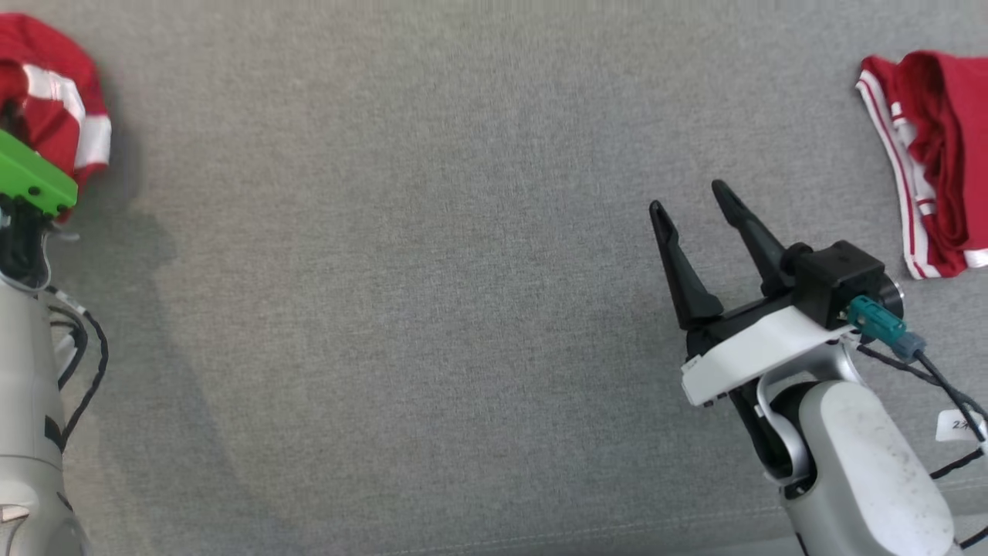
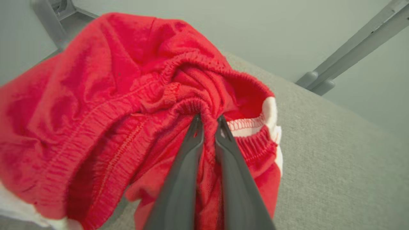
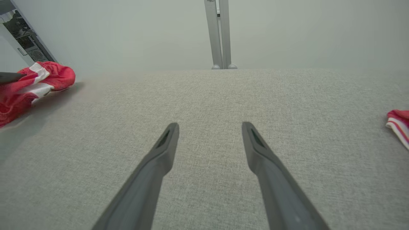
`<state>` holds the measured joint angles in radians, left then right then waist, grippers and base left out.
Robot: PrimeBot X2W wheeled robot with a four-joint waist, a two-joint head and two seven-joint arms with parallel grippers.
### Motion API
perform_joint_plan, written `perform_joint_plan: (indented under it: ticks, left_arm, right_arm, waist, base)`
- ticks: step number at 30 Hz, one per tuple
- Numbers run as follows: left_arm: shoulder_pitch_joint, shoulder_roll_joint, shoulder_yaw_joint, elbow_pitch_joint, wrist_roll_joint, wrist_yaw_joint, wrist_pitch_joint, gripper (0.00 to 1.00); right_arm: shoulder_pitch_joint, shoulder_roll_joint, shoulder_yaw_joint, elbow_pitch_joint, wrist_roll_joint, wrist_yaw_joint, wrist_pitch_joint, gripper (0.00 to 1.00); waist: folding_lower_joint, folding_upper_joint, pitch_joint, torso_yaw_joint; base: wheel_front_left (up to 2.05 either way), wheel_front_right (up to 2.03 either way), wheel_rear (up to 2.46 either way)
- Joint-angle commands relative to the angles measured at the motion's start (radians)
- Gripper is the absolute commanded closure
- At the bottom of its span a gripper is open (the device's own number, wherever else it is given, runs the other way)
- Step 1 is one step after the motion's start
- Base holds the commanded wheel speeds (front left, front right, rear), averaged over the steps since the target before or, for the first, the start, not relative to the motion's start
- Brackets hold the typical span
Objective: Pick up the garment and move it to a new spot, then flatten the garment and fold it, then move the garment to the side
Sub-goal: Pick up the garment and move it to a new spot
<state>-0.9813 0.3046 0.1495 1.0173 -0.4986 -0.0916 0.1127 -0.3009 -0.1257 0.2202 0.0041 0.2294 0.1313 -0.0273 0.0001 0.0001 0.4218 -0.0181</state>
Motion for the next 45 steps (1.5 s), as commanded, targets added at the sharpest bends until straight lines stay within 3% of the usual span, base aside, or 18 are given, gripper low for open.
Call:
perform_joint_plan:
  ticks: [1, 4, 11, 16, 23, 29, 36, 37, 39, 40, 45]
  left_arm:
    - [-0.024, 0.000, -0.017, -0.028, 0.009, -0.013, -0.007, 1.00]
    - [-0.043, -0.024, -0.045, -0.092, 0.008, -0.026, -0.019, 1.00]
    - [-0.045, -0.139, -0.160, -0.297, -0.024, -0.038, 0.016, 1.00]
    - [0.021, -0.212, -0.280, -0.447, -0.069, -0.040, 0.061, 1.00]
    - [0.151, -0.249, -0.444, -0.582, -0.164, -0.041, 0.083, 1.00]
    - [0.250, -0.249, -0.554, -0.569, -0.182, -0.005, 0.065, 1.00]
    - [0.335, -0.244, -0.594, -0.399, -0.138, 0.021, -0.017, 1.00]
    - [0.340, -0.245, -0.595, -0.376, -0.137, 0.020, -0.033, 0.84]
    - [0.348, -0.246, -0.595, -0.341, -0.148, 0.012, -0.072, 0.25]
    - [0.351, -0.247, -0.595, -0.327, -0.158, 0.007, -0.095, 0.00]
    - [0.362, -0.251, -0.617, -0.317, -0.179, -0.014, -0.200, 0.00]
  right_arm:
    - [0.021, 0.011, 0.004, 0.022, 0.010, -0.001, -0.018, 0.00]
    - [0.032, 0.024, 0.004, 0.060, 0.024, -0.001, -0.044, 0.00]
    - [0.065, 0.041, -0.035, 0.123, 0.035, -0.001, -0.084, 0.00]
    - [0.072, 0.051, -0.044, 0.133, 0.033, -0.001, -0.096, 0.00]
    - [0.062, 0.061, -0.037, 0.132, 0.036, -0.001, -0.105, 0.00]
    - [0.056, 0.068, -0.038, 0.136, 0.040, -0.001, -0.123, 0.00]
    - [0.045, 0.073, -0.031, 0.161, 0.048, -0.001, -0.147, 0.00]
    - [0.046, 0.072, -0.033, 0.165, 0.048, -0.001, -0.149, 0.00]
    - [0.046, 0.073, -0.037, 0.170, 0.049, -0.001, -0.153, 0.00]
    - [0.046, 0.073, -0.041, 0.173, 0.046, -0.001, -0.152, 0.00]
    - [0.052, 0.069, -0.074, 0.178, 0.029, -0.001, -0.150, 0.00]
  waist:
    - [-0.0001, -0.0001, -0.114, 0.003]
    - [-0.0001, -0.0001, -0.173, -0.011]
    - [-0.0001, -0.0001, -0.260, -0.054]
    - [-0.0001, -0.0001, -0.272, -0.118]
    - [-0.0001, -0.0001, -0.239, -0.229]
    - [-0.0001, -0.0001, -0.193, -0.295]
    - [-0.0001, -0.0001, -0.173, -0.318]
    - [-0.0001, -0.0001, -0.175, -0.314]
    - [-0.0001, -0.0001, -0.180, -0.301]
    - [-0.0001, -0.0001, -0.185, -0.291]
    - [-0.0001, -0.0001, -0.222, -0.230]
  base:
    - [0.00, 0.00, 0.00]
    - [0.00, 0.00, 0.00]
    - [0.00, 0.00, 0.00]
    - [0.00, 0.00, 0.00]
    - [0.00, 0.00, 0.00]
    - [0.00, 0.00, 0.00]
    - [0.00, 0.00, 0.00]
    - [0.00, 0.00, 0.00]
    - [0.00, 0.00, 0.00]
    - [0.00, 0.00, 0.00]
    - [0.00, 0.00, 0.00]
